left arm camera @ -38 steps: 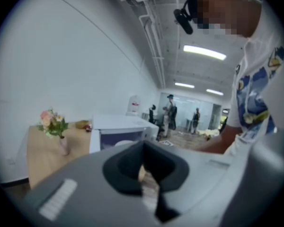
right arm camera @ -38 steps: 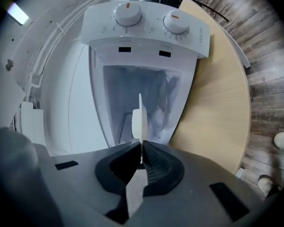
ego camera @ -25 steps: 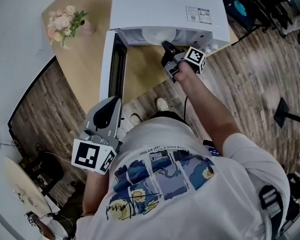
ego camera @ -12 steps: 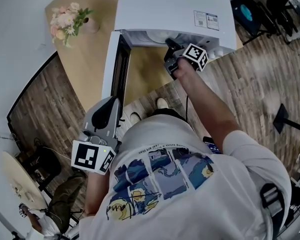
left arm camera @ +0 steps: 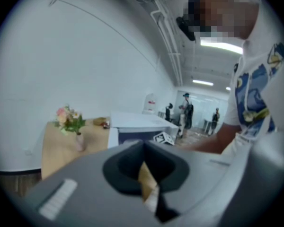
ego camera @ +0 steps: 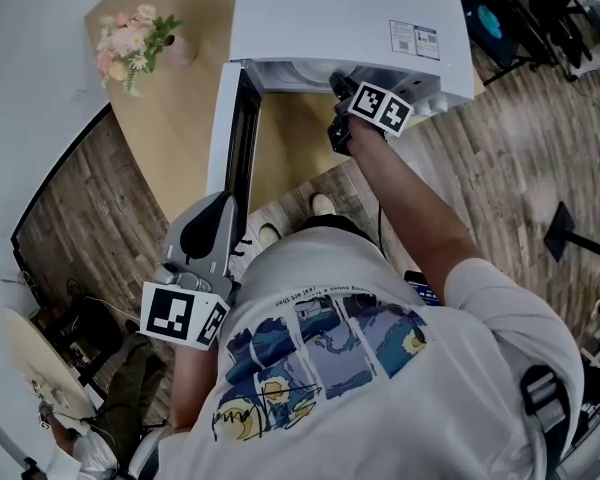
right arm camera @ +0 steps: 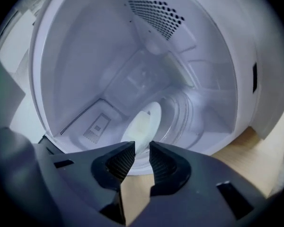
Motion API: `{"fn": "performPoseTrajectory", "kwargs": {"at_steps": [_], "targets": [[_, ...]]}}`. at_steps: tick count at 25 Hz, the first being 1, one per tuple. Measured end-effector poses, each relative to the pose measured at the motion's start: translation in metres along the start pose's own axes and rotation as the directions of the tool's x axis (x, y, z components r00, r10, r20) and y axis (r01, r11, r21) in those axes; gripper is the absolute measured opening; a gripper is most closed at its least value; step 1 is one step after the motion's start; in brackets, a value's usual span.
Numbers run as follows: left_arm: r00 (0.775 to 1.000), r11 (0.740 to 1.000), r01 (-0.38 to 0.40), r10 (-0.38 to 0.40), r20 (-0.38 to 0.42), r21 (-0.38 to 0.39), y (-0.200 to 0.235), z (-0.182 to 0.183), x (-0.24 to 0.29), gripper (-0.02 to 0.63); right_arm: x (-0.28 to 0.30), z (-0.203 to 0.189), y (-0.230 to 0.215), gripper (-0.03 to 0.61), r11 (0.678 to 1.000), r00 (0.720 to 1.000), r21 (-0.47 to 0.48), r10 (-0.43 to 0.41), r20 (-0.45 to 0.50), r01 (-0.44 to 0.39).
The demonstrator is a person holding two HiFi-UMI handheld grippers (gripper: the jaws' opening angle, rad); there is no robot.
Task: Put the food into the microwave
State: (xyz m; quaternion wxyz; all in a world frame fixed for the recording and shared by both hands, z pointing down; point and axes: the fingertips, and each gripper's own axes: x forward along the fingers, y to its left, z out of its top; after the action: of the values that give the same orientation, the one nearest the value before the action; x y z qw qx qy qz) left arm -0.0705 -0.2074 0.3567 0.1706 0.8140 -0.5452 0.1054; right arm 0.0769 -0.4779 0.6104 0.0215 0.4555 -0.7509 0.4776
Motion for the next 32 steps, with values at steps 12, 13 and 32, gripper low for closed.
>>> {"fn": "performPoseTrajectory", "kwargs": {"at_steps": [12,13,32], "targets": [[1.000,1.000,0.016,-0.016,-0.004,0.005,0.010,0.000,-0.004,0.009,-0.005,0.001,-0.002,0.146,0.940,0.986,-0.299,-0.169,0.006,0.162],[1.000,1.000,0.019,-0.019,-0.003,0.007,0.010,0.000,-0.004,0.009,-0.006,0.001,-0.003,0.149,0.933,0.984,-0.316,-0.180,0.008,0.174],[0.999,0.998,0.053,-0.053,0.003,0.029,0.007,-0.004,-0.025,0.009,-0.030,-0.012,0.004,0.179,0.890,0.979,-0.411,-0.203,0.028,0.197]]}}
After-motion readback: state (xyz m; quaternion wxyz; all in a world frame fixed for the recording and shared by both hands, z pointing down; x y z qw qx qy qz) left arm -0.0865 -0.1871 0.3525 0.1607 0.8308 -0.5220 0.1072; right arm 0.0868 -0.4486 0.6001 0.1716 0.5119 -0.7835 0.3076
